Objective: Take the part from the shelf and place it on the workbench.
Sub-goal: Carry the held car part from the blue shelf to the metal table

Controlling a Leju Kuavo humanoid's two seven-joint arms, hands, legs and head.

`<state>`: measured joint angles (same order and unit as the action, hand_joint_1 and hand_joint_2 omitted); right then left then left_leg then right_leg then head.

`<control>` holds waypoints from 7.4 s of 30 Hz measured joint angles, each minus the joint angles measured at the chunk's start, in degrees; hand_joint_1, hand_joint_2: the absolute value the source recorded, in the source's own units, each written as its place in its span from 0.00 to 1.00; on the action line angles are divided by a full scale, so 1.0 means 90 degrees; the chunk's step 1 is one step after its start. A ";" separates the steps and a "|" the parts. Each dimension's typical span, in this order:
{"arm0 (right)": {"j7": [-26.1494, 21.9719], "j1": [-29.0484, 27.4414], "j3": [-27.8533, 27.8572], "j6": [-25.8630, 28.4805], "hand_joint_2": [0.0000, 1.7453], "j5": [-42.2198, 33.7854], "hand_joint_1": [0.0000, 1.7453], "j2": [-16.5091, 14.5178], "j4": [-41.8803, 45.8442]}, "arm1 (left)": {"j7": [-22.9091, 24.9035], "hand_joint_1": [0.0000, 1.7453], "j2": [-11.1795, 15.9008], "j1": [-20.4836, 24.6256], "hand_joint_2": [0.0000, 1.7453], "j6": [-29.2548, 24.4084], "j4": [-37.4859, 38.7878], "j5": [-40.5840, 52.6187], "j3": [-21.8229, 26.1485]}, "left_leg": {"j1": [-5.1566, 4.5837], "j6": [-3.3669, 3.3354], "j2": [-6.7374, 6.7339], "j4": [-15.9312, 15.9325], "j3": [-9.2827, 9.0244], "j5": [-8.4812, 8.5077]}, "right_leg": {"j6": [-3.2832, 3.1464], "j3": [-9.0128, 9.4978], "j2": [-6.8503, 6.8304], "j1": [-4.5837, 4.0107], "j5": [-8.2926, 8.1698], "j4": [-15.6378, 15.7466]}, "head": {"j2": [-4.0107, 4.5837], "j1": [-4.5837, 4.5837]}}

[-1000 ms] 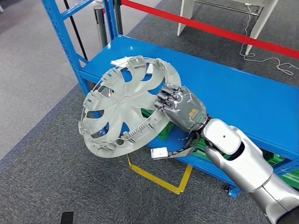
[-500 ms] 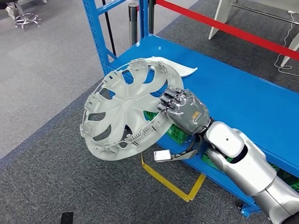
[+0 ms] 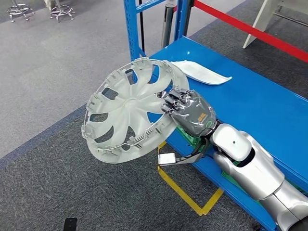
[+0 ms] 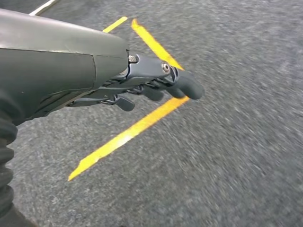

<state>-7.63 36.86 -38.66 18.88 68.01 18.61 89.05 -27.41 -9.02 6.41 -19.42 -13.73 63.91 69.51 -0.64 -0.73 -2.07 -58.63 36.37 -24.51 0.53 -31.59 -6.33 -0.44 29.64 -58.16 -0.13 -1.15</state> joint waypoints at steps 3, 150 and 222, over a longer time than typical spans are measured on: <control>-0.0001 0.0004 0.0012 -0.0003 1.00 -0.0009 1.00 0.0030 0.0001 | -0.0007 0.00 0.0015 -0.0011 1.00 0.0007 0.0000 -0.0007 -0.0028 | 0.0046 -0.0105 0.0186 0.0071 -0.0030 0.0047 | 0.0078 -0.0261 0.0396 0.0046 0.0357 -0.0550 | 0.0000 0.0035; -0.0001 -0.0784 0.0314 0.0185 1.00 0.0110 1.00 0.0280 0.0008 | -0.0112 0.00 0.0027 -0.0022 1.00 0.0341 0.0010 0.0187 -0.0308 | 0.0095 0.0121 0.0278 -0.0154 0.0083 0.0001 | 0.0011 -0.0167 0.0685 0.0096 -0.0214 -0.0011 | 0.0000 0.0081; 0.0020 -0.1287 0.0681 0.0114 1.00 0.0222 1.00 0.0585 0.0472 | -0.0075 0.00 0.0007 -0.0018 1.00 0.0293 0.0022 0.0166 -0.0396 | 0.0105 -0.0115 0.0309 0.0073 -0.0236 -0.0109 | 0.0235 -0.1134 0.0686 0.0132 0.0362 -0.1698 | 0.0000 0.0154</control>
<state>-7.45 25.28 -32.53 19.90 70.01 23.88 93.29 -28.09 -8.95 6.25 -16.79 -13.53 65.40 65.94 0.31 -1.76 0.71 -57.97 34.24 -25.49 2.64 -41.80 -0.15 0.75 32.90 -73.44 -0.13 0.23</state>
